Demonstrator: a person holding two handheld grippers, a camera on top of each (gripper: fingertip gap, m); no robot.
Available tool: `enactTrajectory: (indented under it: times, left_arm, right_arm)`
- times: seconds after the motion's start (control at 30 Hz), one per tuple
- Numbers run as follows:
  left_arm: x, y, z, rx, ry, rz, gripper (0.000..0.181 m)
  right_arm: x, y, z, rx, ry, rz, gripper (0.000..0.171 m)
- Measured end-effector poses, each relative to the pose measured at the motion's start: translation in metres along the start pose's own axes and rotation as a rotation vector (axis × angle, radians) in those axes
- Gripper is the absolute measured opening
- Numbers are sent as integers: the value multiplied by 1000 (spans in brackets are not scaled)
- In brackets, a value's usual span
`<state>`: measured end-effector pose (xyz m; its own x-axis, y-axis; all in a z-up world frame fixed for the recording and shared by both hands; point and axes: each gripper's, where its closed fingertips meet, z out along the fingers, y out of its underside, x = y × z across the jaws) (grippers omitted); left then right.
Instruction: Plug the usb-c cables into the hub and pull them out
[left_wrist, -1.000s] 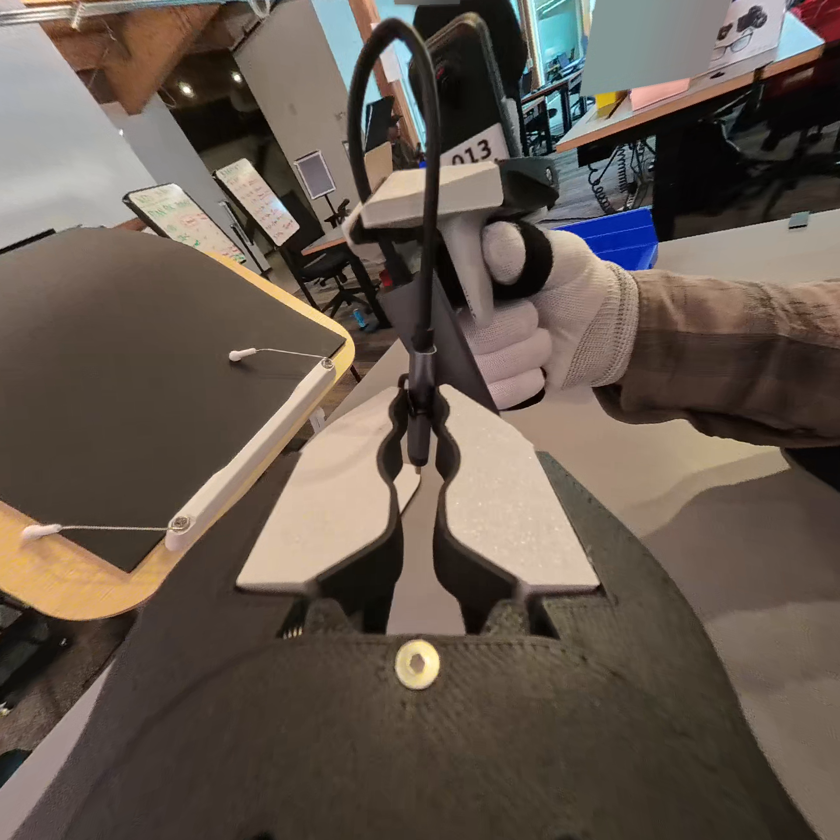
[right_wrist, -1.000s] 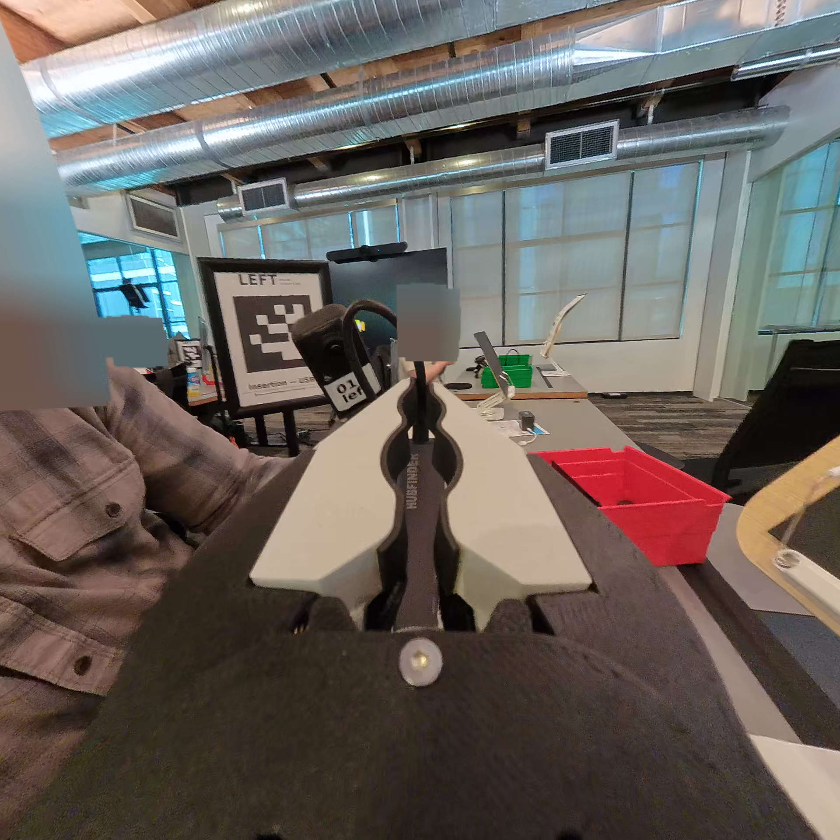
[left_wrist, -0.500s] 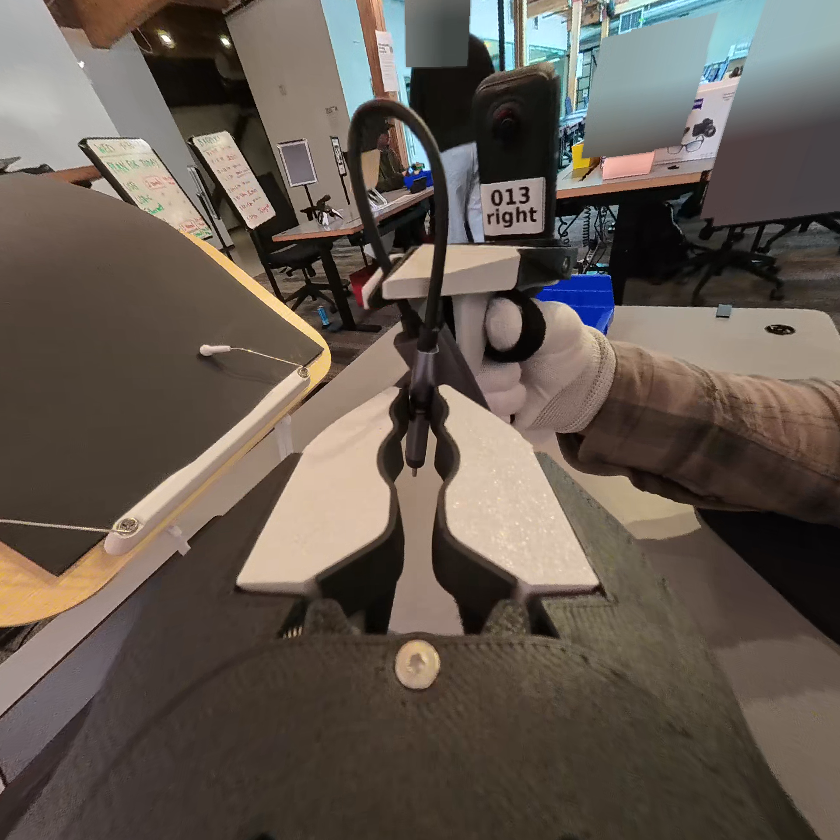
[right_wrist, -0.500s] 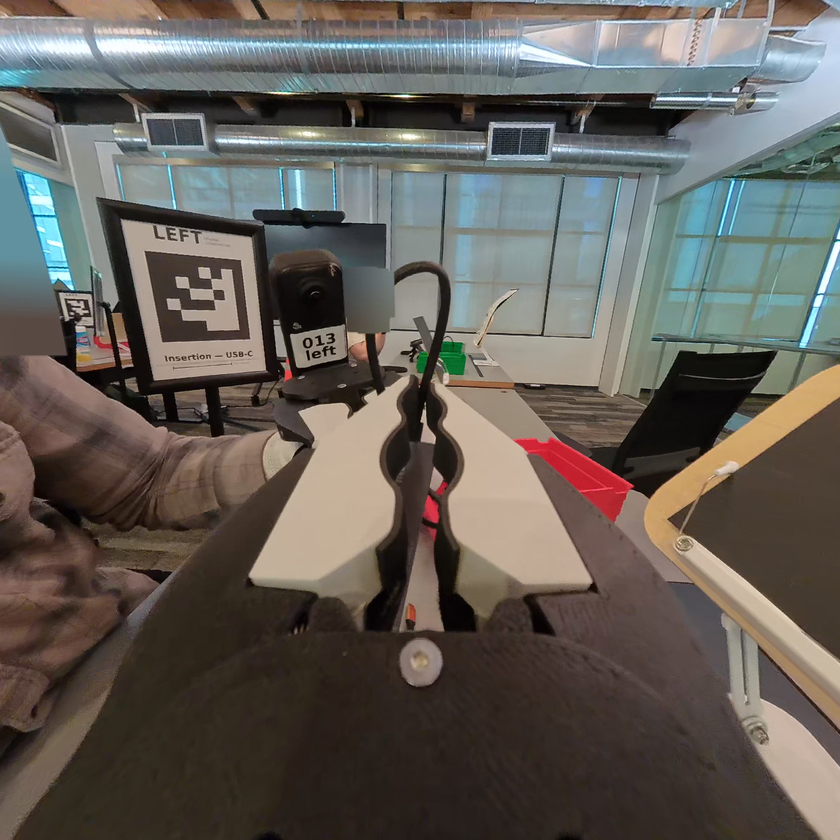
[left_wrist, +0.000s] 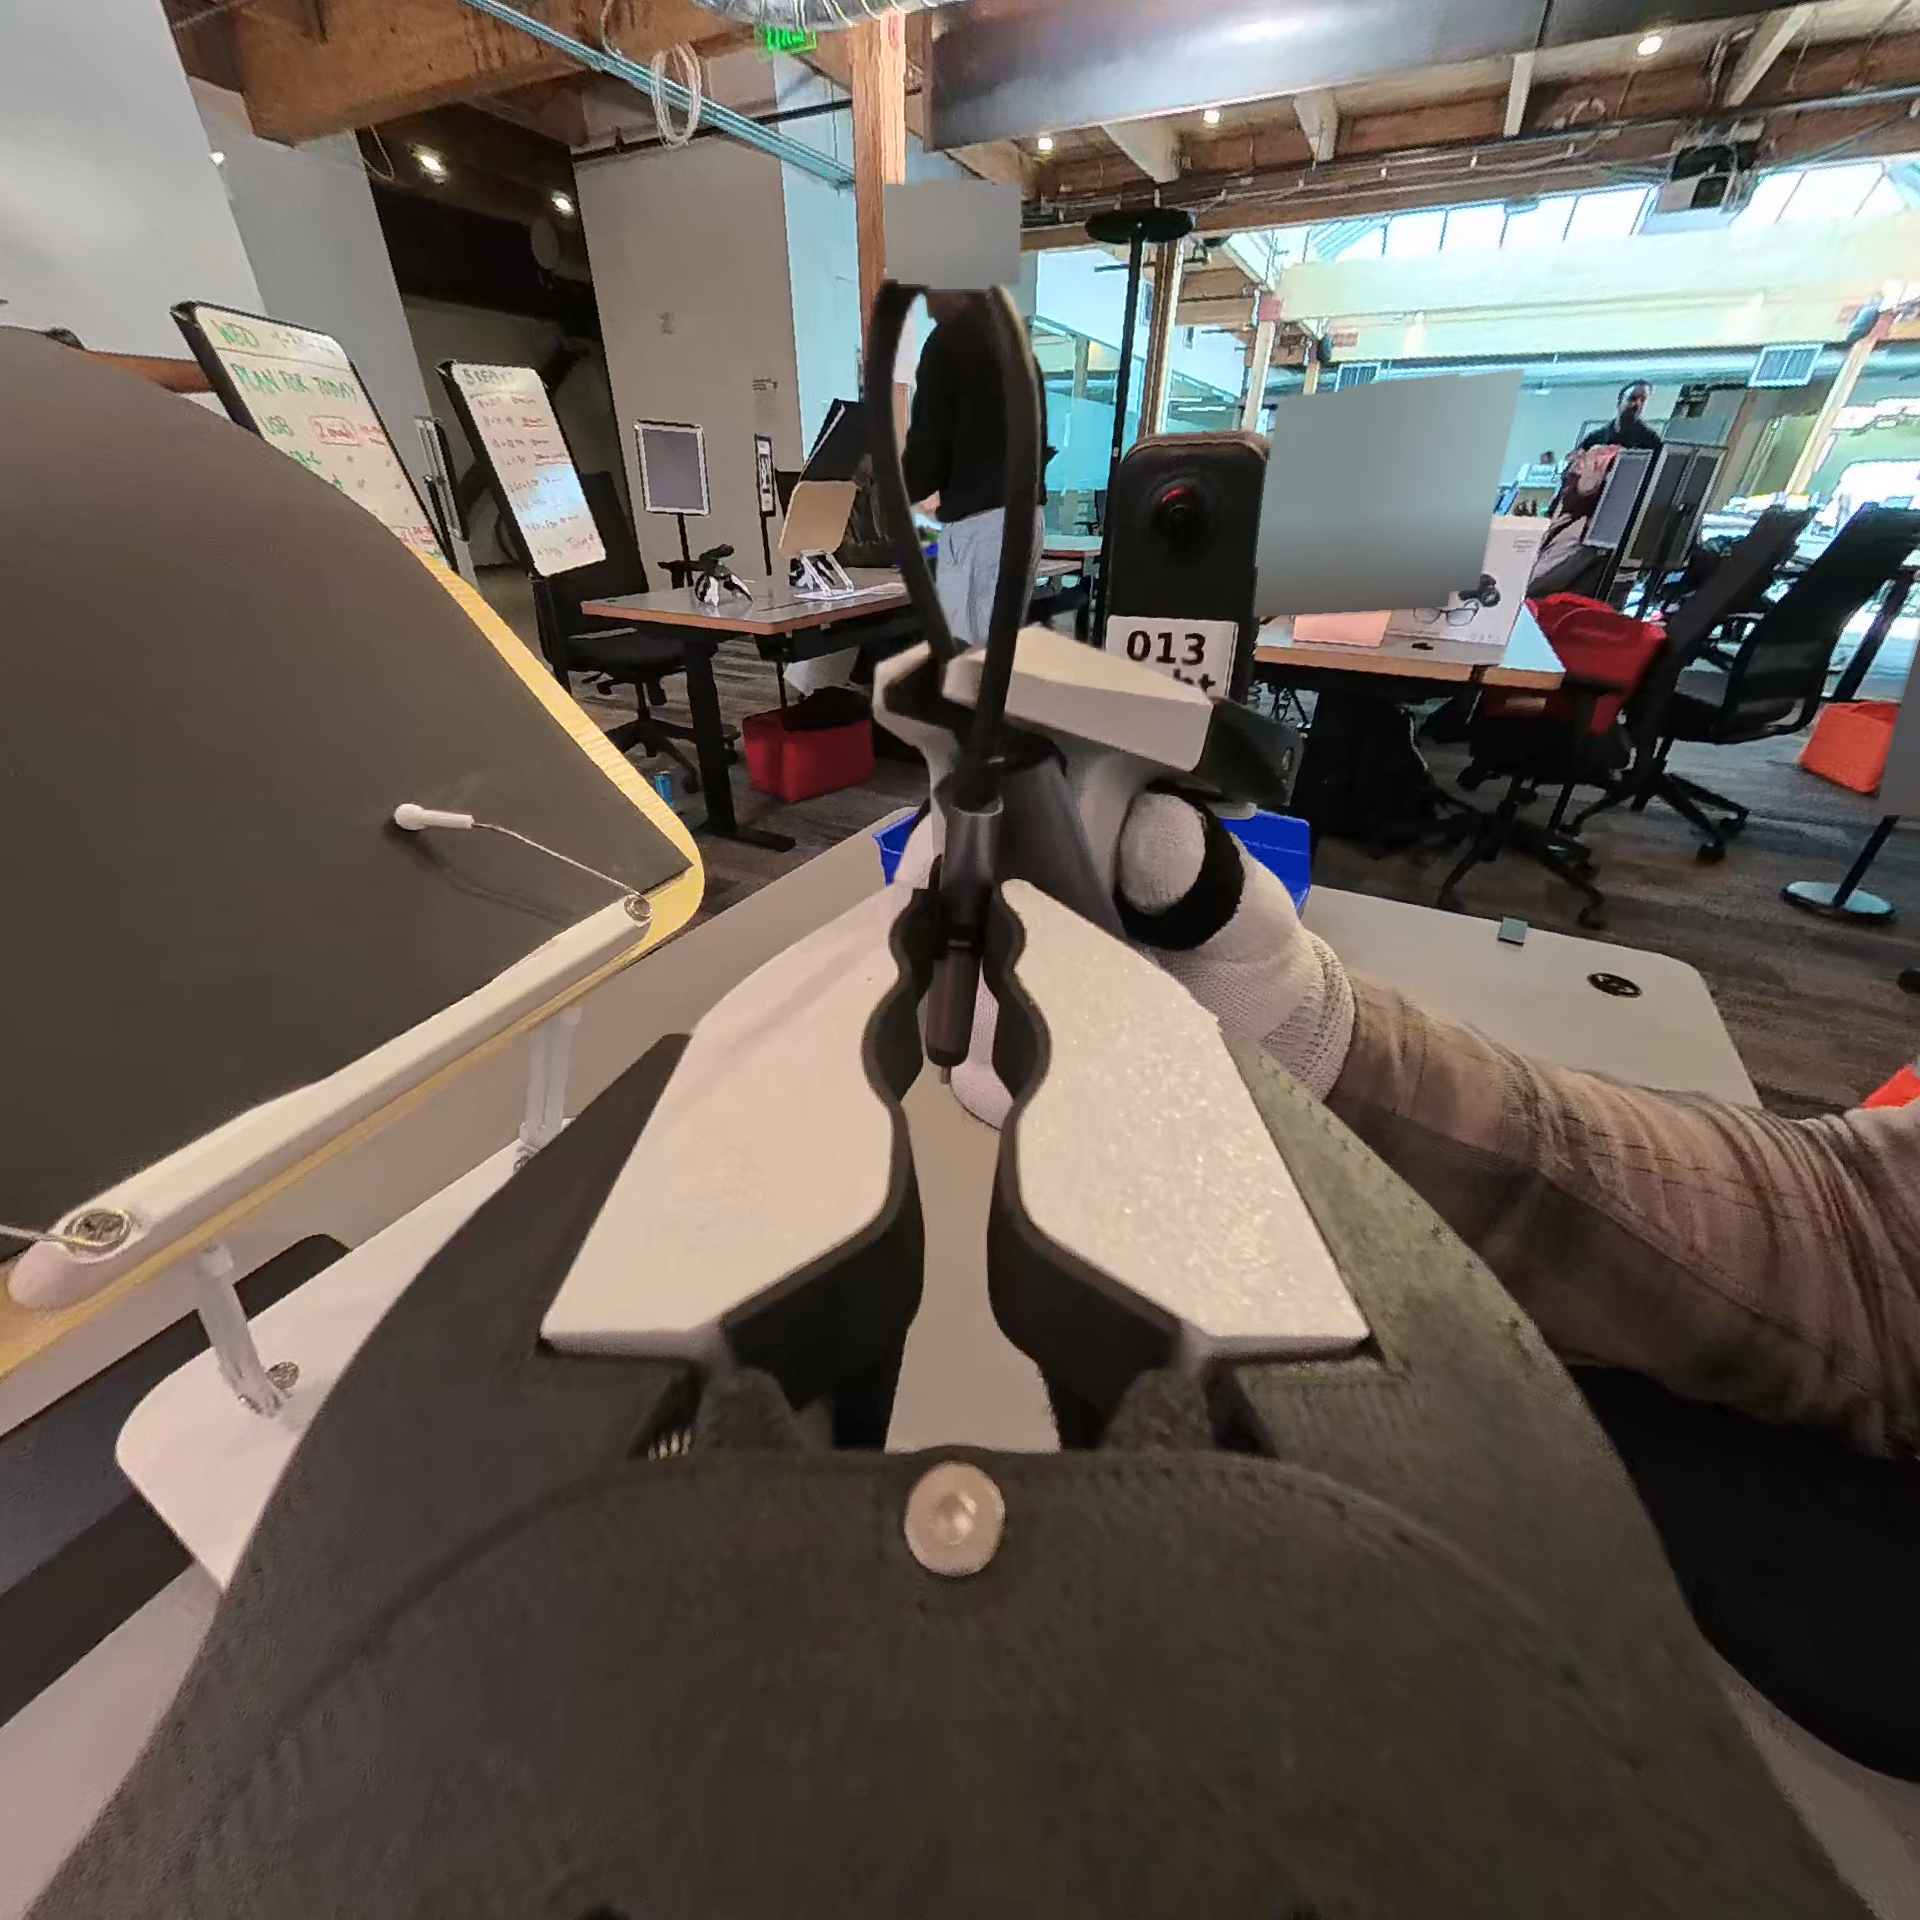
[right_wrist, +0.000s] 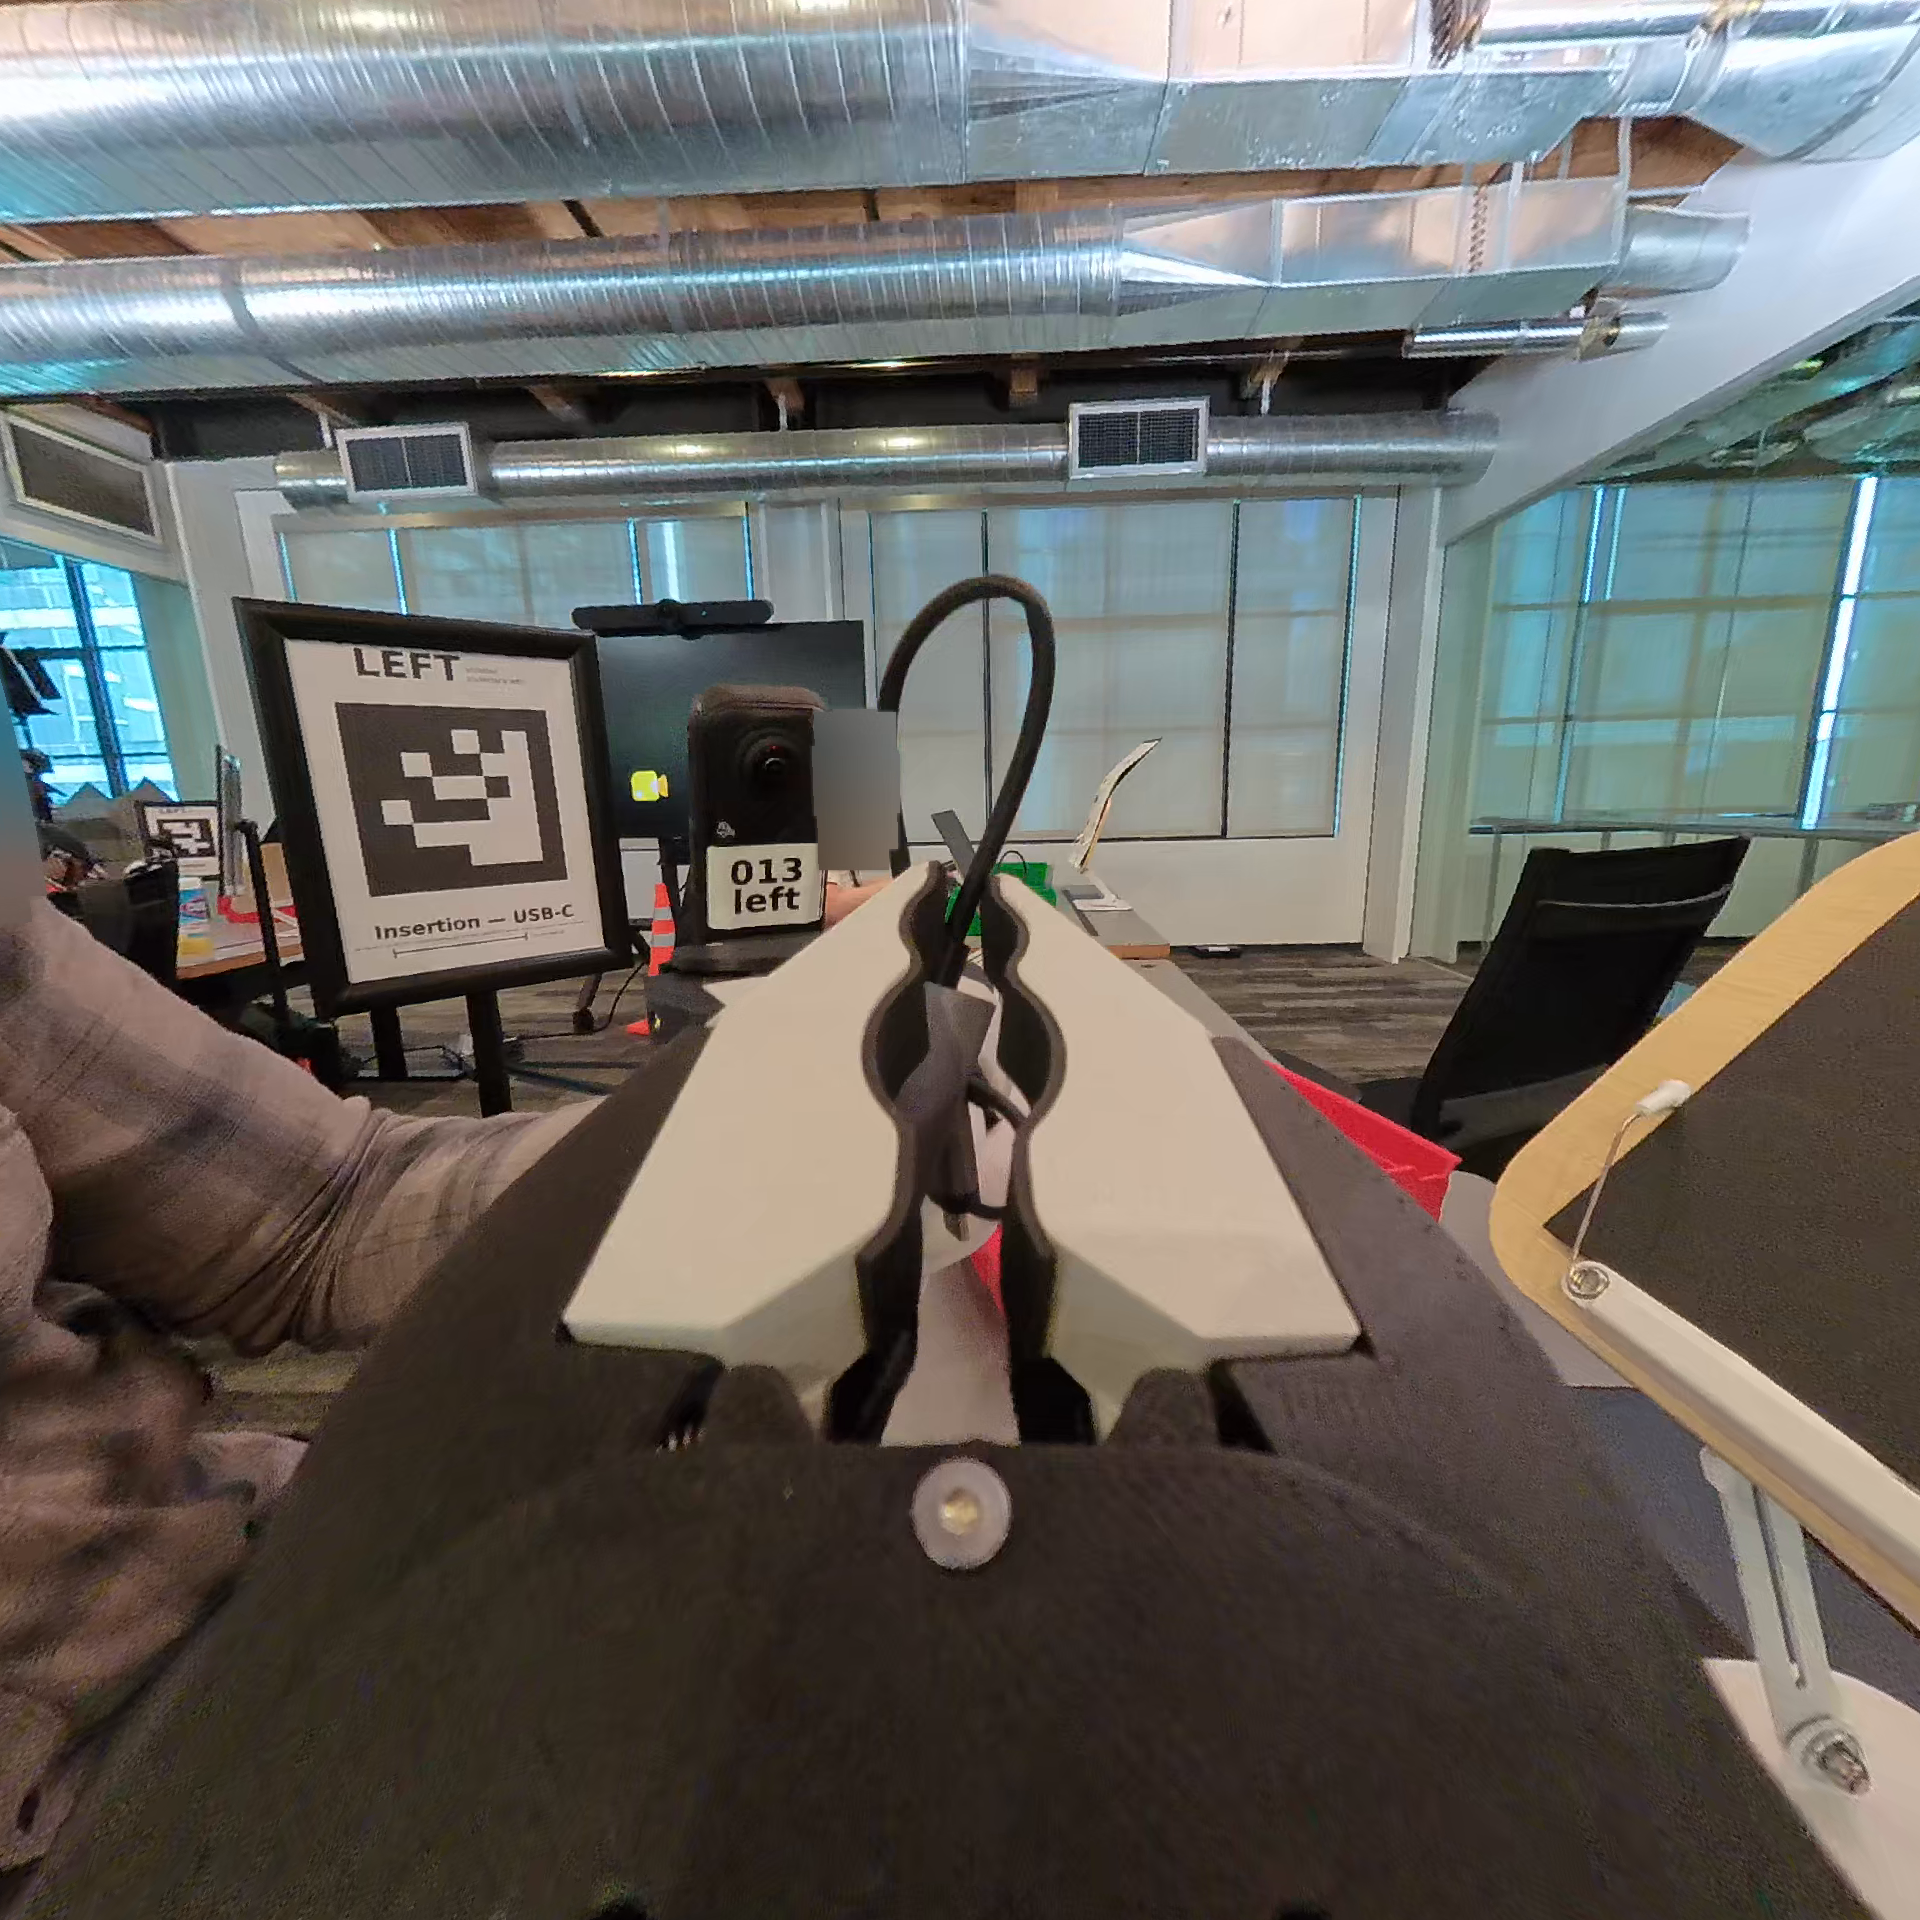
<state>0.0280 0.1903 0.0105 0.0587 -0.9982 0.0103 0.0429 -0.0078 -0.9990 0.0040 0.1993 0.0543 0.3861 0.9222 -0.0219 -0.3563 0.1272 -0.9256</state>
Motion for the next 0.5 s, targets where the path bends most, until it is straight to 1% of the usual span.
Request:
enactTrajectory:
  times: [0.17, 0.37, 0.43, 0.47, 0.5]
  left_arm:
    - [-2, 1, 5, -16, -49, 11, 9]
    - [0, -2, 11, 25, -30, -69, 9]
    - [2, -3, 11, 38, -12, -84, 9]
    - [3, -4, 12, 50, 1, -105, 9]
    - [4, -6, 12, 65, 18, -130, 9]
  right_arm:
    - [3, -2, -4, -10, 17, -28, 4]
    - [7, -7, -9, 64, -7, 49, 10]
    - [7, -9, -10, 75, -19, 66, 14]
    - [3, -10, -10, 82, -50, 74, 29]
    - [1, -10, -10, 88, -70, 98, 31]
